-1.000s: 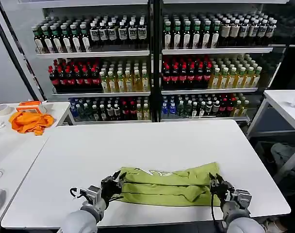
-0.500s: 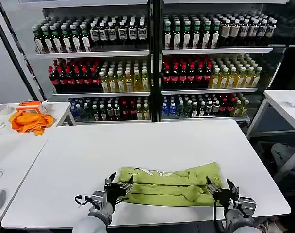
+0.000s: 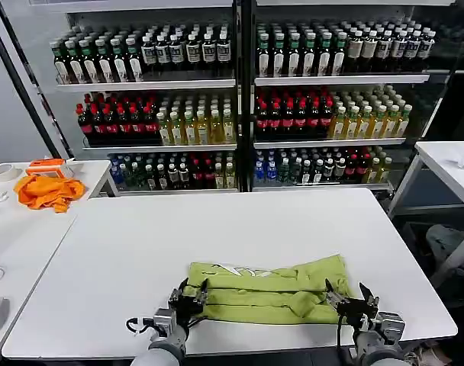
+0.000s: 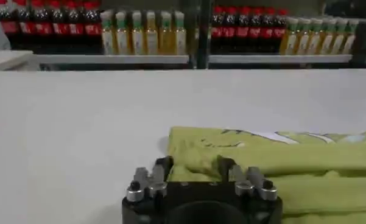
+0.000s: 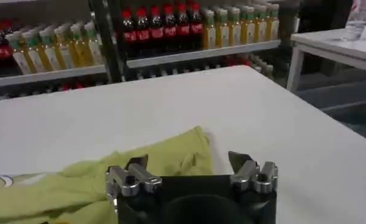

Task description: Fold and organize the clothes.

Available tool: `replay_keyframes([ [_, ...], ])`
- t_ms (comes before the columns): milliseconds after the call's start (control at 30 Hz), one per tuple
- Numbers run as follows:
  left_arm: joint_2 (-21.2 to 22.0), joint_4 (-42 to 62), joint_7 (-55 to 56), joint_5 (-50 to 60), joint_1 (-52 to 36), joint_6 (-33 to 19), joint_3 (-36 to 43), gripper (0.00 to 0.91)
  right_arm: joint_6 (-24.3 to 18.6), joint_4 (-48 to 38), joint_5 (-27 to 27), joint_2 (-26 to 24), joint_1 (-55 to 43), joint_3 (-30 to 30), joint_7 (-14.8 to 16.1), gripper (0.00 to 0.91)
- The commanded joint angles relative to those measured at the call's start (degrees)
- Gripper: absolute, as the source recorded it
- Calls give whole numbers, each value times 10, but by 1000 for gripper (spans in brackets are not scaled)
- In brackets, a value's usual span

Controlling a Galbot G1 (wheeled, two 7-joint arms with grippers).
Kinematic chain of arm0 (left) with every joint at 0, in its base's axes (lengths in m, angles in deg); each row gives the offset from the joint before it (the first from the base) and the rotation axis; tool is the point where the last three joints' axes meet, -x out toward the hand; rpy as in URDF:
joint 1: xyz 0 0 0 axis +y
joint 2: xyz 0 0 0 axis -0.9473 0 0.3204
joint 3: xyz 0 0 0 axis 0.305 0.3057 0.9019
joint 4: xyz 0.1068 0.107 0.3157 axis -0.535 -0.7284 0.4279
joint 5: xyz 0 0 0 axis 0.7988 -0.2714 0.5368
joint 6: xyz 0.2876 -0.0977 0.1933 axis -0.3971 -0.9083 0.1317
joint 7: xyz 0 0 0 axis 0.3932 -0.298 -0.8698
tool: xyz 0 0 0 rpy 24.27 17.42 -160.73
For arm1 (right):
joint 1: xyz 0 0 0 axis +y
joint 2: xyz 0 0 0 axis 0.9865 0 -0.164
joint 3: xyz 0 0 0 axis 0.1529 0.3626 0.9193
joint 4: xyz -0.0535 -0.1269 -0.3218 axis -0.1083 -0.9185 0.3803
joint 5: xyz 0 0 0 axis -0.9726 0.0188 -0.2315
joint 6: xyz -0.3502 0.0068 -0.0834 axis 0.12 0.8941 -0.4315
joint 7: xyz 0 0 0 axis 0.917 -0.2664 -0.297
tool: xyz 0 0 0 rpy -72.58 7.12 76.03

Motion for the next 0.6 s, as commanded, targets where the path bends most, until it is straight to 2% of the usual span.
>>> replay_keyframes([
  [33,14,10,2,-17,20,-14,-7,20,-1,4,-2,1,4,-2,-1,907],
  [367,-8,-26,-8,-115,50,-29,-81,20,0,15,6,-4,1,-11,-6,907],
  [467,-16,-51,-8,-156,65,-27,-119,20,0,17,12,-7,-3,-13,-8,907],
  [600,-33,-85,-5,-205,85,-17,-213,20,1,17,15,-8,-7,-14,-9,907],
])
